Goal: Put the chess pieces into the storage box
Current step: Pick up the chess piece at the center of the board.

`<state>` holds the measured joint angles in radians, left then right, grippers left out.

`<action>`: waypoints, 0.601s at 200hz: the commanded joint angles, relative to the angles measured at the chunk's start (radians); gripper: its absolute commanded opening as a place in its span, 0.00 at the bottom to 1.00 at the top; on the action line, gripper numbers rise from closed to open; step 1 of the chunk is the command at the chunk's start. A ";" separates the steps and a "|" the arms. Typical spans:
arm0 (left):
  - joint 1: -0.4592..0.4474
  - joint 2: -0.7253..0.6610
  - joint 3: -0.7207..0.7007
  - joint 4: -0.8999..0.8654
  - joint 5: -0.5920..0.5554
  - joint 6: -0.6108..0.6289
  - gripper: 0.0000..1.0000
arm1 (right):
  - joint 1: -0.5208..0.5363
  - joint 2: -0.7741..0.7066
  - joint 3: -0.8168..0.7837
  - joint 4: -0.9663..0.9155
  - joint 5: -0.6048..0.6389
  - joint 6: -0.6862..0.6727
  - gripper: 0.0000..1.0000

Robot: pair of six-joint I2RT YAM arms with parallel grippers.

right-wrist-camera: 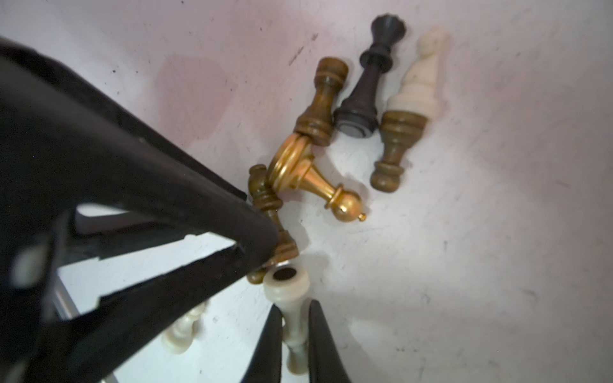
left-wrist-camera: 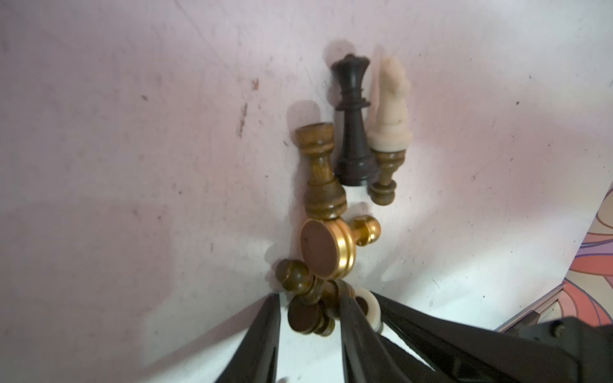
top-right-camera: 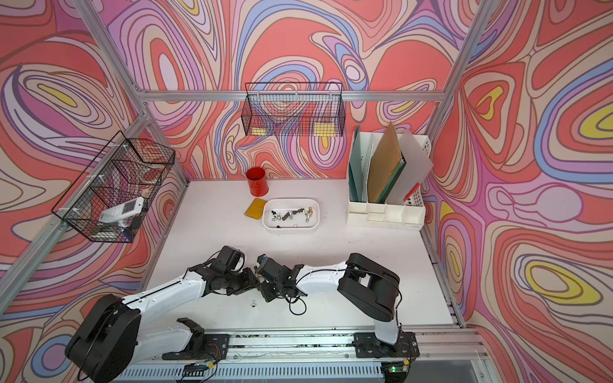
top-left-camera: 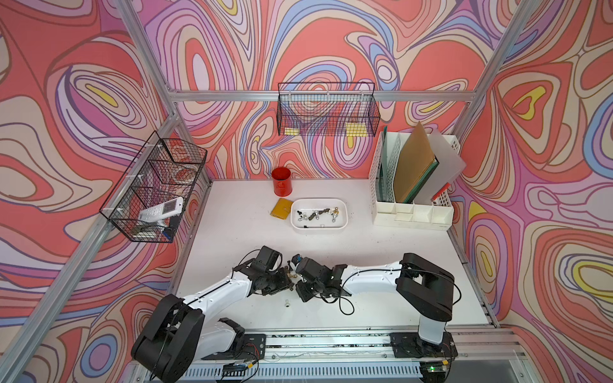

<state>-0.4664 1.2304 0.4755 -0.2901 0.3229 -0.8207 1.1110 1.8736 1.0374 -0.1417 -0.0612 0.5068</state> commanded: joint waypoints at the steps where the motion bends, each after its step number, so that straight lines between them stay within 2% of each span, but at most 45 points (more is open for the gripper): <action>1: -0.005 0.029 -0.017 -0.025 -0.054 0.001 0.34 | -0.006 -0.007 -0.027 -0.039 0.001 0.001 0.00; 47: -0.005 0.021 -0.008 -0.053 -0.074 0.011 0.34 | -0.007 -0.068 -0.036 -0.031 0.004 0.012 0.00; 82: -0.005 -0.010 0.012 -0.086 -0.078 0.017 0.34 | -0.017 -0.139 -0.005 -0.106 0.029 0.012 0.00; 111: -0.005 -0.057 0.030 -0.102 -0.066 0.015 0.35 | -0.095 -0.206 0.041 -0.193 0.030 -0.001 0.00; 120: -0.005 -0.074 0.077 -0.104 -0.064 0.015 0.35 | -0.136 -0.215 0.070 -0.226 0.026 -0.017 0.00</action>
<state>-0.4664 1.2049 0.4870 -0.3389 0.2771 -0.8196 1.0599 1.7130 1.0344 -0.2752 -0.0513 0.5133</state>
